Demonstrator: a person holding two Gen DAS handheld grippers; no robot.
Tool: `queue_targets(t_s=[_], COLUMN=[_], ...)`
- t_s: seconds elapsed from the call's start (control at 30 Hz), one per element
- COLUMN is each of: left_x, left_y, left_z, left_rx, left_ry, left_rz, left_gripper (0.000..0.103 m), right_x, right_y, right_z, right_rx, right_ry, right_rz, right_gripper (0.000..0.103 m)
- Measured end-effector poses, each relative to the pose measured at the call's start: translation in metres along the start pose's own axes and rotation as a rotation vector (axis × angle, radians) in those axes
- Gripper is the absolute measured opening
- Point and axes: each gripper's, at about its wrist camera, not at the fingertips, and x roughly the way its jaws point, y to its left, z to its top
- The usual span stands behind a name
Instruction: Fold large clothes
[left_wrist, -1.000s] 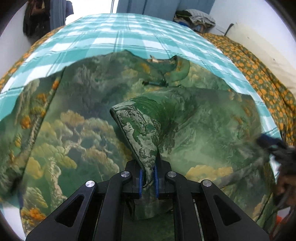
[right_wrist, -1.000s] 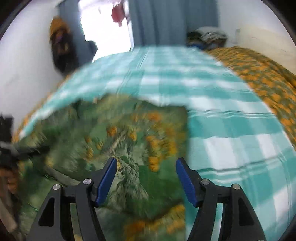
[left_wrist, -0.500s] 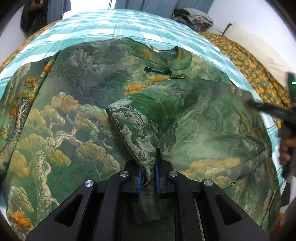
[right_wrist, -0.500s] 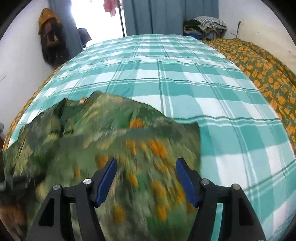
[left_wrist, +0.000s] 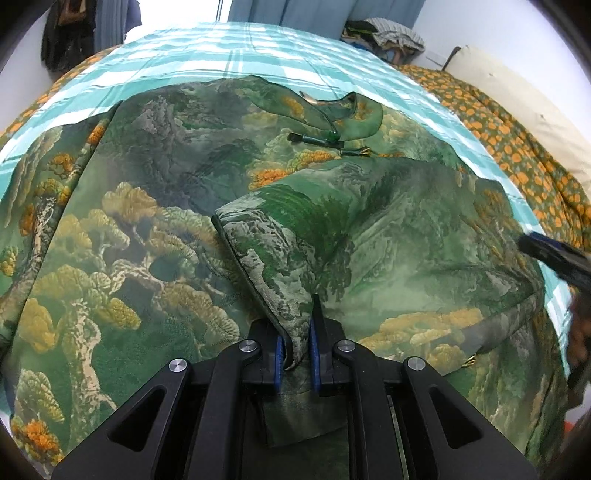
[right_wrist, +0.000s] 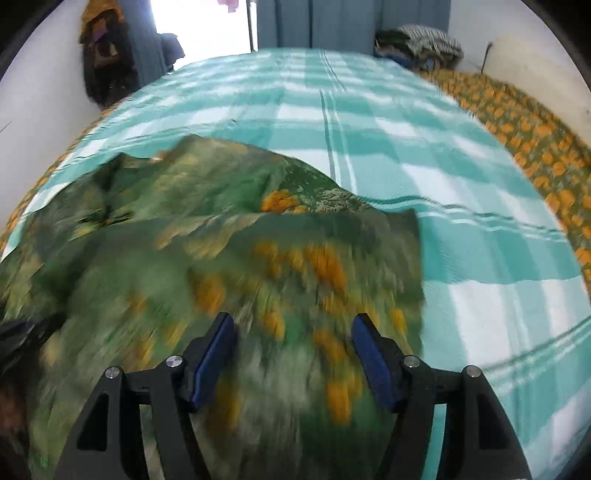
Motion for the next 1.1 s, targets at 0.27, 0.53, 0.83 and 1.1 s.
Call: queue_targets(t_s=[0.27, 0.53, 0.83, 1.1], left_x=[-0.003, -0.076, -0.098, -0.154], left_y=[-0.008, 0.005, 0.017, 0.028], left_z=[0.007, -0.015, -0.109, -0.095], left_rx=[0.005, -0.032, 0.065, 0.023], left_ry=[0.014, 0.015, 0.077, -0.028], left_rz=[0.040, -0.021, 0.067, 0.061], left_gripper=[0.015, 0.038, 0.070, 0.084], right_x=[0.029, -0.080, -0.076, -0.139], right_y=[0.006, -0.007, 0.002, 0.012], right_z=[-0.027, -0.066, -0.172, -0.164], right_rx=[-0.032, -0.030, 0.022, 0.102], right_ry=[0.095, 0.021, 0.113, -0.102], right_rz=[-0.003, 0.064, 0.039, 0.021], right_gripper=[0.069, 0.068, 0.068, 0.068])
